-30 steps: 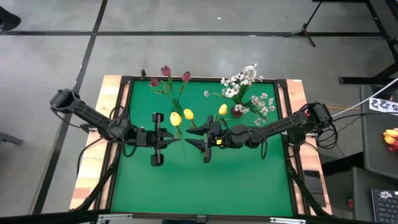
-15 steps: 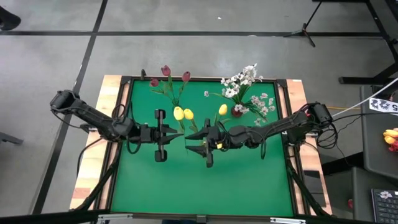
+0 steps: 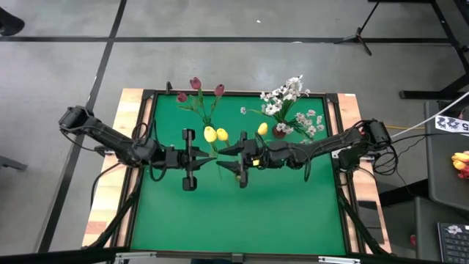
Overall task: Sort flowers into vase by color
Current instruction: Put the yellow flower into the yellow vase
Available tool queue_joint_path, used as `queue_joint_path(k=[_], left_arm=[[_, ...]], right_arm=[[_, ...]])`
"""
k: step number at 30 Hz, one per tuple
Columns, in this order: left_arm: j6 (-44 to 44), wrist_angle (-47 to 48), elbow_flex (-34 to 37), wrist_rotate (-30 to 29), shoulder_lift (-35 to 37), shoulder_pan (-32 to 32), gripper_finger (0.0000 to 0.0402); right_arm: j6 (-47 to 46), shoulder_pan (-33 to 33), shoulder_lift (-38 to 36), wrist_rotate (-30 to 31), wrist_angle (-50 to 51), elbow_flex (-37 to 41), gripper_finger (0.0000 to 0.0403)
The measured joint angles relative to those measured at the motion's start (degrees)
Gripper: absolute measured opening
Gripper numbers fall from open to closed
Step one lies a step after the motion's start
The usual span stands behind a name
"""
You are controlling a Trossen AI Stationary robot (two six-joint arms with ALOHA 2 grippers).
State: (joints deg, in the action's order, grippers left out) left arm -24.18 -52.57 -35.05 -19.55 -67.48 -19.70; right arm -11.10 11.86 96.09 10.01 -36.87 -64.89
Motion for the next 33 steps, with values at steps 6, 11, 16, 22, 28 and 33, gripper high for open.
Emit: queue_joint_path(k=[6, 11, 16, 22, 28, 33], left_arm=[[-0.02, 0.1, 0.0, 0.0, 0.02, 0.04, 0.0003], [0.9, 0.66, 0.0, 0.01, 0.02, 0.96, 0.0003], [3.22, 1.33, 0.0, 0.07, 0.02, 1.66, 0.0003], [3.04, 1.41, 0.0, 0.0, 0.02, 1.68, 0.0003], [2.77, 2.81, -0.02, 0.0, 0.04, 1.64, 0.0021], [2.95, 7.95, -0.05, 0.15, 0.05, 1.18, 0.0074]], right_arm=[[-0.84, 0.09, 0.0, 2.02, 3.18, -0.02, 0.0134], [-0.65, 0.09, 0.0, 1.87, 3.68, -0.02, 0.0074], [-0.37, 0.09, 0.0, 2.01, 4.1, -0.02, 0.0015], [0.09, 0.15, 0.0, 2.97, 4.34, -0.02, 0.0005], [0.99, 0.98, 0.0, 3.92, 3.92, 0.0, 0.0003], [3.51, 3.17, 0.04, 8.4, 3.74, 0.06, 0.0002]])
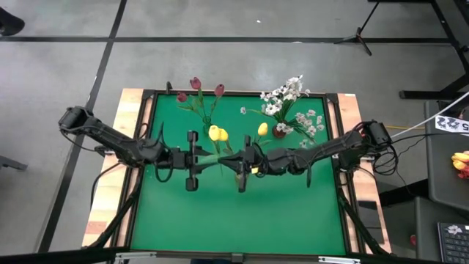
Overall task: Sort flowers into vase by color
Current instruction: Put the yellow flower into the yellow vase
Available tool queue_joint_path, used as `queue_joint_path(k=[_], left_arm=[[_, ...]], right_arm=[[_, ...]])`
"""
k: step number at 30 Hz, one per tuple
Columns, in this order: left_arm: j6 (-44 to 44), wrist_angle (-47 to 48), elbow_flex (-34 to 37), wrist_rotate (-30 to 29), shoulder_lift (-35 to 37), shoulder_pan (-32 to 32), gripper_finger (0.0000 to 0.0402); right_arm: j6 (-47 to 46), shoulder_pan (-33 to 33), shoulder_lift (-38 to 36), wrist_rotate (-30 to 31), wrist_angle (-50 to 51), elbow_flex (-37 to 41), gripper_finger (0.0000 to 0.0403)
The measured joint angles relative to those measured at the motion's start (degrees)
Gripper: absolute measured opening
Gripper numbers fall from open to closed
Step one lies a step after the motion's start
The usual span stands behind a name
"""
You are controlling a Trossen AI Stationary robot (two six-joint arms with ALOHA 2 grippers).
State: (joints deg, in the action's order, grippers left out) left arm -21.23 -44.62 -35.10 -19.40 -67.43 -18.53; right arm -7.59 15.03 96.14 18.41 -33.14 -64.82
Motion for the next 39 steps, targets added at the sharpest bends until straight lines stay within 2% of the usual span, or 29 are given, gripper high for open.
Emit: queue_joint_path(k=[8, 12, 20, 28, 31, 36, 39], left_arm=[[-1.51, 2.44, -0.01, -0.56, 0.46, -2.11, 0.0165], [-1.83, 2.96, 0.01, -4.16, 0.45, -2.9, 0.0189], [-1.82, 6.4, 0.05, -12.06, 0.45, -3.29, 0.02], [-1.66, 6.82, 0.05, -14.54, 0.45, -4.86, 0.02], [-1.65, 8.31, 0.05, -14.54, 0.45, -5.55, 0.02], [-1.12, 11.01, 0.05, -14.56, 0.45, -5.88, 0.02], [-0.53, 12.26, 0.05, -14.56, 0.45, -5.88, 0.02]], right_arm=[[3.26, 3.04, -0.69, 6.58, -1.01, 0.0, 0.0001], [7.09, 5.25, -3.35, 10.75, -1.67, -0.04, 0.0001], [15.4, 12.31, -5.36, 19.84, -0.71, -0.08, 0.0], [18.1, 15.37, -4.13, 21.43, -0.44, 2.81, 0.0], [18.12, 15.32, -4.09, 24.6, -5.54, 7.43, 0.0], [22.15, 14.52, -4.09, 25.25, -24.33, 17.35, 0.0], [22.61, 13.76, -4.09, 26.9, -31.53, 22.14, 0.0]])
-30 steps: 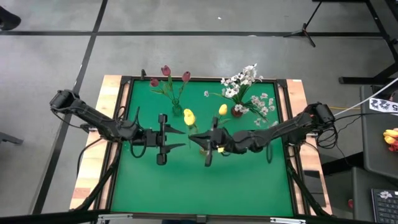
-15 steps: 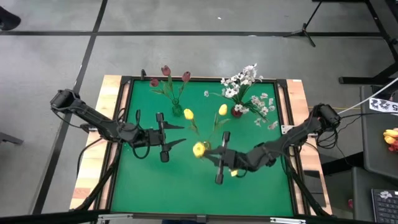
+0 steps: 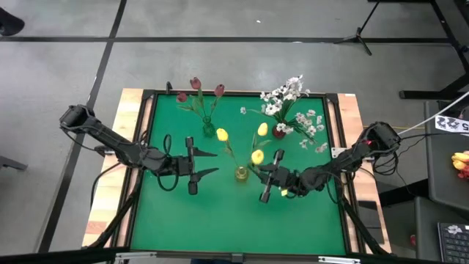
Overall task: Sort flowers into vase by color
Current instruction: Put the yellow flower into the yellow vase
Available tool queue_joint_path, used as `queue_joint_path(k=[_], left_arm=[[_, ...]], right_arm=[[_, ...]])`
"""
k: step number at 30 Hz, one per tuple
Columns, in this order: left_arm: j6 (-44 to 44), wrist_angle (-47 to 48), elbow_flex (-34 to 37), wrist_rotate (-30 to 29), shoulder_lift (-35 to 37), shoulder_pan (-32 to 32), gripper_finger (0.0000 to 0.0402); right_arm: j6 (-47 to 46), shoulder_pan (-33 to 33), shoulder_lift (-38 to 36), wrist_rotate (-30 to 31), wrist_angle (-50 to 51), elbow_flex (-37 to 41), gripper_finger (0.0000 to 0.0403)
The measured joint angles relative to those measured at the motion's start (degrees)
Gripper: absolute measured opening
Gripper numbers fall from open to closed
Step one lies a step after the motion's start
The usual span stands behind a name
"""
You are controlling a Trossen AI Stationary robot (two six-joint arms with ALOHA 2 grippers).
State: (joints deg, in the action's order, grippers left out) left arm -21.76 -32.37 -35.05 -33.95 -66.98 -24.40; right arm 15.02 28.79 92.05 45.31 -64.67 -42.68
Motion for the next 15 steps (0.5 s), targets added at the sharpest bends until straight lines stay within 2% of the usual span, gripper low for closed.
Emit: queue_joint_path(k=[3, 9, 15], left_arm=[[0.33, 0.52, 0.0, 0.0, 0.0, 0.0, 0.02], [0.38, 0.49, 0.0, -0.01, 0.0, 0.17, 0.02], [0.38, 0.51, 0.0, 0.0, 0.0, 0.17, 0.02]], right_arm=[[-1.3, -0.82, 0.0, 0.24, -3.18, 2.68, 0.0], [-3.51, -2.7, 1.97, -2.0, -3.63, 2.96, 0.0], [-5.65, -3.09, 5.64, -1.26, -4.65, 2.98, 0.0]])
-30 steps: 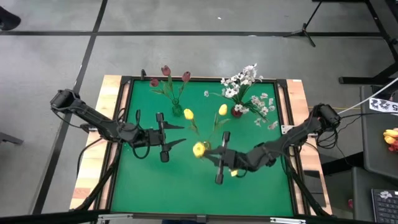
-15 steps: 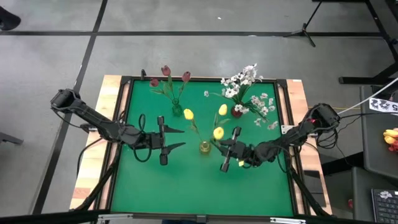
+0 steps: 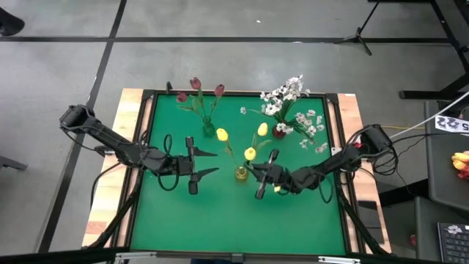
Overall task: Sort flowers into vase by color
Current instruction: Put the yellow flower into the yellow vase
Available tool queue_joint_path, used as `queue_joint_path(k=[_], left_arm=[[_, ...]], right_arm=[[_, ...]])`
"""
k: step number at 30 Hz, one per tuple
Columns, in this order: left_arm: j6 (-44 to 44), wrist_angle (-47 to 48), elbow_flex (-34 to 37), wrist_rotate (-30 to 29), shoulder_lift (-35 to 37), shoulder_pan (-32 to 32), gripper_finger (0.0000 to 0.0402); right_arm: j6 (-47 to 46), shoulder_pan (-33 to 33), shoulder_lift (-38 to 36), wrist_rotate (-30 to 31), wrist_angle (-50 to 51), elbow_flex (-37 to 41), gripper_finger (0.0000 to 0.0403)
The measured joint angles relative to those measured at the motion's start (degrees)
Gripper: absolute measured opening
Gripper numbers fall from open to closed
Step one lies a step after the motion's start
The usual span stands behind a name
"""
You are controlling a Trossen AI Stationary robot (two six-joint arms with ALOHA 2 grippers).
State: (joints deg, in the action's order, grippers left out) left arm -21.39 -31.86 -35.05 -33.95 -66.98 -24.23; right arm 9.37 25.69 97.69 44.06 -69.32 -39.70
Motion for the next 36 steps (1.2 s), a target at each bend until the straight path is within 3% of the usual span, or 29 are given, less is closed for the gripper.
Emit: queue_joint_path(k=[16, 29, 36], left_arm=[[0.0, 0.0, 0.0, -0.01, 0.0, 0.0, 0.02], [-0.15, -0.02, 0.0, 0.0, 0.0, 0.0, 0.02], [-0.19, -0.02, 0.0, 0.01, 0.0, 0.23, 0.02]], right_arm=[[-4.9, -0.4, 2.45, 2.36, 2.21, 0.0, 0.0], [-12.94, -3.76, 2.65, -2.77, 8.87, 0.02, 0.0001], [-13.48, -3.63, 2.65, -2.69, 9.98, 0.02, 0.0047]])
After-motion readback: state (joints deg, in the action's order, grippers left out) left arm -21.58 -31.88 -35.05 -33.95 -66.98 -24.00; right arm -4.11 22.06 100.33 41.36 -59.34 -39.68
